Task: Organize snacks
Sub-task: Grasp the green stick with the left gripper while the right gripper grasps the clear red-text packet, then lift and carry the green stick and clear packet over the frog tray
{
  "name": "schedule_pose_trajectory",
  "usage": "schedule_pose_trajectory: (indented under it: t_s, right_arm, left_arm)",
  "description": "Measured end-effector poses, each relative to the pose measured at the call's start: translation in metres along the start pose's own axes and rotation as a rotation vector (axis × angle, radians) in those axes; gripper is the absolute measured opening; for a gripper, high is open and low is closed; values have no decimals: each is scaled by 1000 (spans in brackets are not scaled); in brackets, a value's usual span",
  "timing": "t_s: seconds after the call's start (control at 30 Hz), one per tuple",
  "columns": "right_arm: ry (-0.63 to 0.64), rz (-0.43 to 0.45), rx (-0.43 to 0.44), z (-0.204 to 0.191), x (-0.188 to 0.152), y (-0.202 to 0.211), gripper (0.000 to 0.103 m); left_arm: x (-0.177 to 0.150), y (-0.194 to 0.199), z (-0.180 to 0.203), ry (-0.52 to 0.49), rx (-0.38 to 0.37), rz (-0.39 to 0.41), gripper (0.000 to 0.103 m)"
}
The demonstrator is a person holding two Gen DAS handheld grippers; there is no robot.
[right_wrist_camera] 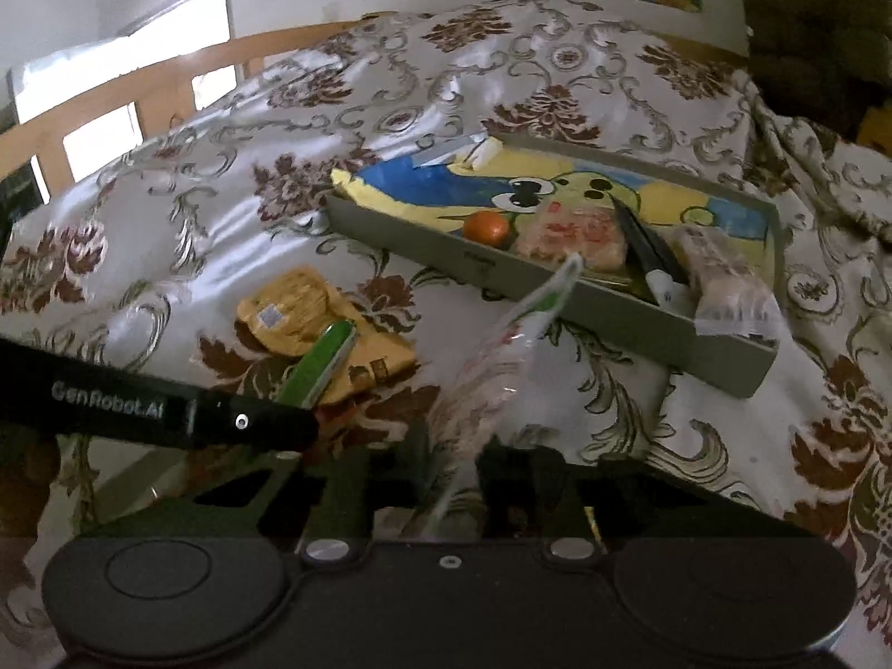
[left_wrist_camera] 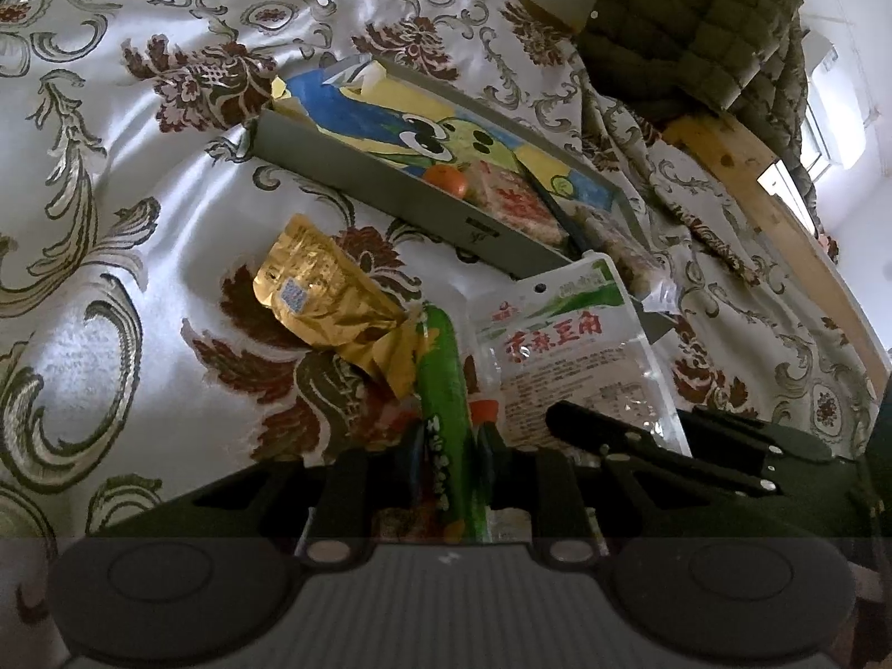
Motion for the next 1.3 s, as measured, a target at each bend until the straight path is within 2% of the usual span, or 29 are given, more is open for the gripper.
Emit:
schedule_pose_trajectory:
  t_s: [0.27, 0.53, 0.73, 0.8, 1.0, 1.3]
  right_arm:
    - [4, -24, 11, -3, -2, -3, 17]
    - [24, -11, -18, -6, 1, 0, 14]
    - [39, 10, -35, -9, 4, 8, 9]
    - [50, 19, -44, -10, 5, 11, 2]
    - [86, 26, -66, -15, 5, 17, 2]
    - [9, 85, -93, -2, 13, 38, 2]
  left_arm:
    - [-4, -1, 5, -26, -4, -16, 21]
    - [-3, 0, 2, 1, -6, -13, 20]
    - [-2, 6, 2, 21, -17, -4, 20]
    - [-1, 9, 3, 18, -18, 5, 20]
    - [1, 16, 7, 16, -23, 27, 20]
    - [4, 29, 8, 22, -40, 65, 20]
Point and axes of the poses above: each gripper's, at about its wrist camera, not at the fingertips, and y roughly against the way its jaws point, z to its right, x to its top, the point moved 5 cm from there along -y, roughly the way its jaws point, and after that the axes turned 3 degrees about x, right-handed, at the moved point
